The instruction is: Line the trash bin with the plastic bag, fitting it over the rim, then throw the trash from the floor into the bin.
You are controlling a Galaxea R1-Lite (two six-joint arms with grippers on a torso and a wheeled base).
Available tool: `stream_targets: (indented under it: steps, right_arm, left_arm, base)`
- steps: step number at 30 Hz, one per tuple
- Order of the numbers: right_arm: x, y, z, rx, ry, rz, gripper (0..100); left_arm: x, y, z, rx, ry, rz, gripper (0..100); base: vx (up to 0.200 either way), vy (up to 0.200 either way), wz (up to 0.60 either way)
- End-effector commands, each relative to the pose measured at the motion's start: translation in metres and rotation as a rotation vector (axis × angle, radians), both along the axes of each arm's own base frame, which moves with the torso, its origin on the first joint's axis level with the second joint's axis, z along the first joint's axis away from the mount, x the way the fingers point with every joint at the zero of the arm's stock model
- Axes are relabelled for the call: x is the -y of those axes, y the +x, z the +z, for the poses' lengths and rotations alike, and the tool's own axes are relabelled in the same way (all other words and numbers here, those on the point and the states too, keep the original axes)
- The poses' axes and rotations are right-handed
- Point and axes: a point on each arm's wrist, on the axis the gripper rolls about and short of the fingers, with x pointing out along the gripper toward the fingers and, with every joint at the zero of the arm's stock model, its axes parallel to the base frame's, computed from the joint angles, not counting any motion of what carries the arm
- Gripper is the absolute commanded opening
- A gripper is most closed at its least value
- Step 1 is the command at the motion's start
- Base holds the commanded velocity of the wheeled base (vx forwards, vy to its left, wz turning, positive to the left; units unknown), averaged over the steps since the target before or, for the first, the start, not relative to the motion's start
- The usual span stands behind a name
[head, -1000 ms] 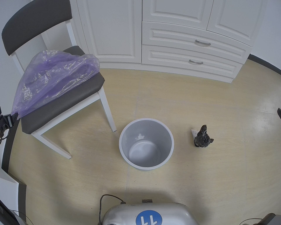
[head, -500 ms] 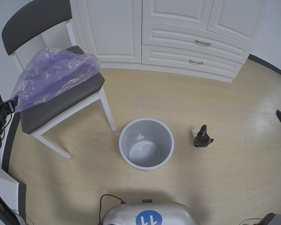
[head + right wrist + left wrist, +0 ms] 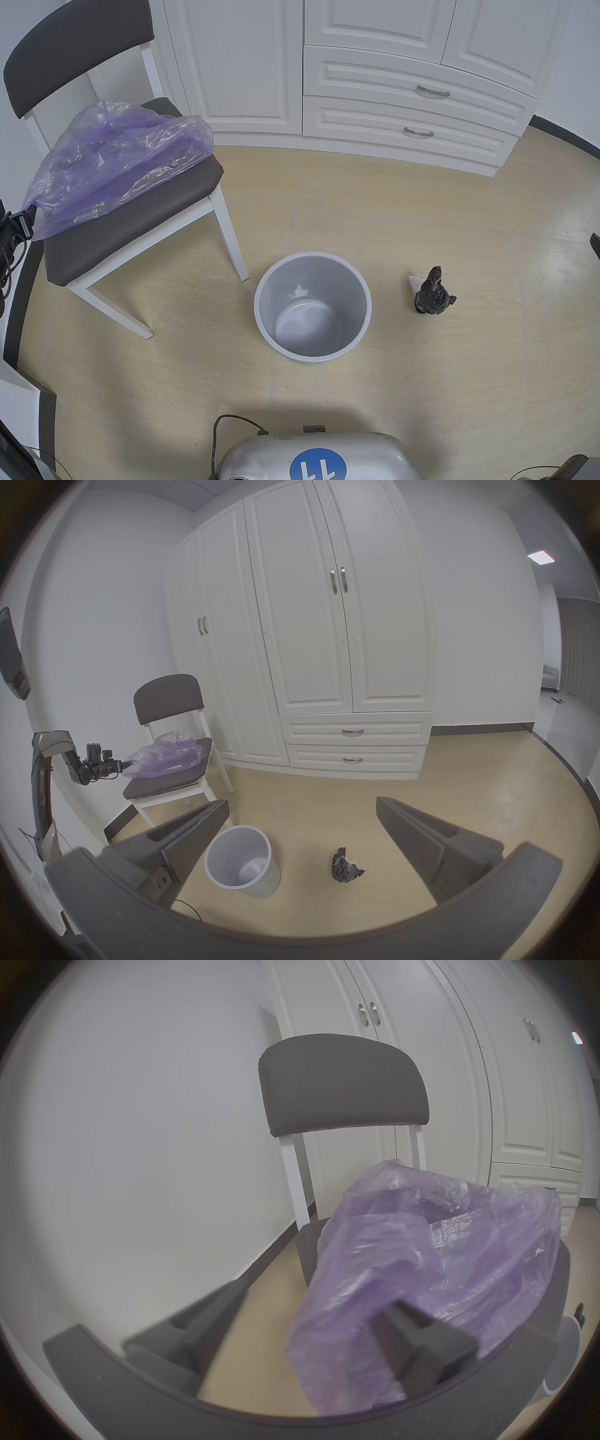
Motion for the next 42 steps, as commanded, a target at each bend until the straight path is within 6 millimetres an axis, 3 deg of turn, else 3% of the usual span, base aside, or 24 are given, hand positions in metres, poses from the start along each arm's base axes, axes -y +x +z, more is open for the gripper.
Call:
stream_targets:
  steps: [1,11,19,22,25,28,29,30,31,33,37,42]
  right_arm:
    - [0.000,0.000,0.000,0.001,0.000,0.001,100]
    - [0.000,0.003,-0.001,-0.010,-0.001,-0.001,100]
    - [-0.006,0.028,0.011,0.015,0.028,0.003,100]
    - [-0.007,0.049,0.016,0.044,0.078,-0.100,100]
    - [-0.009,0.057,0.021,0.070,0.140,-0.132,100]
    - [-0.012,0.062,0.024,0.086,0.154,-0.126,100]
    - [-0.015,0.061,0.022,0.079,0.148,-0.110,100]
    - [-0.016,0.061,0.022,0.079,0.146,-0.107,100]
    - [-0.021,0.060,0.022,0.073,0.138,-0.073,100]
    - [-0.030,0.060,0.020,0.057,0.136,-0.023,100]
    - [-0.059,0.060,0.004,-0.024,0.119,0.104,100]
    - [-0.097,0.068,-0.018,-0.129,0.085,0.101,100]
  left_arm:
    - [0.001,-0.001,0.001,0.004,0.000,-0.003,0]
    - [0.005,-0.008,0.007,0.017,0.011,-0.006,0]
    - [0.045,-0.034,0.036,0.106,0.001,-0.197,0]
    - [0.069,-0.043,0.046,0.164,-0.068,-0.283,0]
    - [0.081,-0.052,0.049,0.183,-0.089,-0.318,0]
    - [0.093,-0.071,0.051,0.199,-0.084,-0.339,0]
    - [0.104,-0.093,0.055,0.221,-0.072,-0.356,0]
    - [0.105,-0.094,0.054,0.221,-0.073,-0.357,0]
    - [0.118,-0.119,0.058,0.256,-0.051,-0.384,0]
    - [0.135,-0.140,0.066,0.295,-0.025,-0.469,0]
    - [0.161,-0.182,0.079,0.345,-0.017,-0.619,0]
    - [0.179,-0.225,0.094,0.352,-0.053,-0.822,0]
  base:
    - [0.000,0.000,0.00]
    - [0.000,0.000,0.00]
    - [0.000,0.000,0.00]
    - [0.000,0.000,0.00]
    - [0.000,0.000,0.00]
    - [0.000,0.000,0.00]
    - [0.000,0.000,0.00]
    - [0.000,0.000,0.00]
    - [0.000,0.000,0.00]
    - [0.000,0.000,0.00]
    - [0.000,0.000,0.00]
    - [0.000,0.000,0.00]
